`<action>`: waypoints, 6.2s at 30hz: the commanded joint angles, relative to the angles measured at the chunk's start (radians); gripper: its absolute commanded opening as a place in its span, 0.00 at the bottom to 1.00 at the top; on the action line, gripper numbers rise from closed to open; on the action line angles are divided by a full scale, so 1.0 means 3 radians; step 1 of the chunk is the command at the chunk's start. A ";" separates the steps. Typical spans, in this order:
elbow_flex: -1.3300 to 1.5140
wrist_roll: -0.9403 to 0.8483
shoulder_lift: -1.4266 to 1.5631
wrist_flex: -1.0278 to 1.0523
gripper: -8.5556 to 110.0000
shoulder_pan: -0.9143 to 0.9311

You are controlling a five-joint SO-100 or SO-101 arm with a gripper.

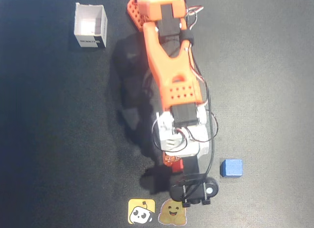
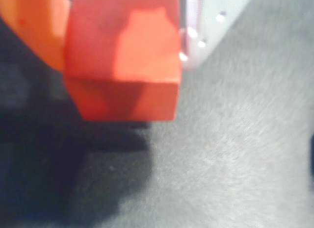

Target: Put the red cube on top of the blue cube.

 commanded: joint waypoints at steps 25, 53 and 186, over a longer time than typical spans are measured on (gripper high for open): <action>-0.0665 0.0291 0.0138 0.0271 0.08 -0.1053; -0.1483 0.0926 -0.0542 0.0235 0.08 -0.0992; 0.4387 -0.0307 0.4152 -0.1391 0.08 0.0286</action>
